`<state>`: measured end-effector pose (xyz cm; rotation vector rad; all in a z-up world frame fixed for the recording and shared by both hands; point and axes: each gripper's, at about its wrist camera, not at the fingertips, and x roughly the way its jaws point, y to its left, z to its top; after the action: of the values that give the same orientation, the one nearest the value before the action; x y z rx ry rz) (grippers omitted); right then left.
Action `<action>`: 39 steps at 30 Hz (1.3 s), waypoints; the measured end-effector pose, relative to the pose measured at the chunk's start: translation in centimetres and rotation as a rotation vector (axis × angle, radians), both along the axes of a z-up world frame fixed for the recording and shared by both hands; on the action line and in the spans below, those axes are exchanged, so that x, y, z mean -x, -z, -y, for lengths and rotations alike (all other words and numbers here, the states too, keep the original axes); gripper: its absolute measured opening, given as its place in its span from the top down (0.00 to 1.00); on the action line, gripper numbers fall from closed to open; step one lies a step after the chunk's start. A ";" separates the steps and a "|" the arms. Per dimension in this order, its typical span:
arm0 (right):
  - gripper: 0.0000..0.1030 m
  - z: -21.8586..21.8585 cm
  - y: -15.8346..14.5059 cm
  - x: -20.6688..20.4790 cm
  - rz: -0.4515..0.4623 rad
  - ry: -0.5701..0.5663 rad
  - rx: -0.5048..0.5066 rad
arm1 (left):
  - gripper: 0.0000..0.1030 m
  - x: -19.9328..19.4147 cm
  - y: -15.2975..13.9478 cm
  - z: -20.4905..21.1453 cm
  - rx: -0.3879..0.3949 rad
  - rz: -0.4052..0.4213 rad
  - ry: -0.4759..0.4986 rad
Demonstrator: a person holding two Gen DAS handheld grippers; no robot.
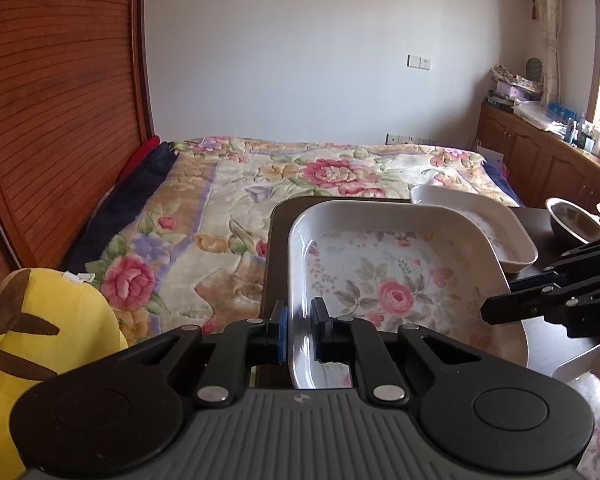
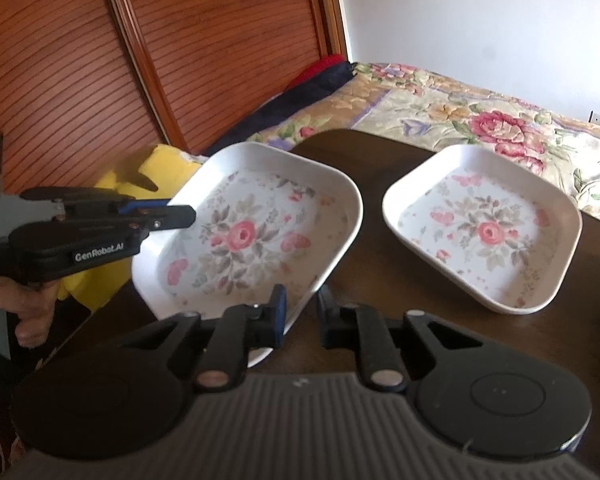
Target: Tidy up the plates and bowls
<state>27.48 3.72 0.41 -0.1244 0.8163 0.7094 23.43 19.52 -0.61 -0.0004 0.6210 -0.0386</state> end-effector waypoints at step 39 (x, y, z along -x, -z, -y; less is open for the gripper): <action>0.86 10.1 -3.9 7.2 0.137 0.083 -0.089 | 0.62 8.8 -3.5 8.9 -0.006 0.078 0.123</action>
<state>20.23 -6.39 4.27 -0.0583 0.6541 0.6502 14.59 10.65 2.88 0.0452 0.5430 -0.1550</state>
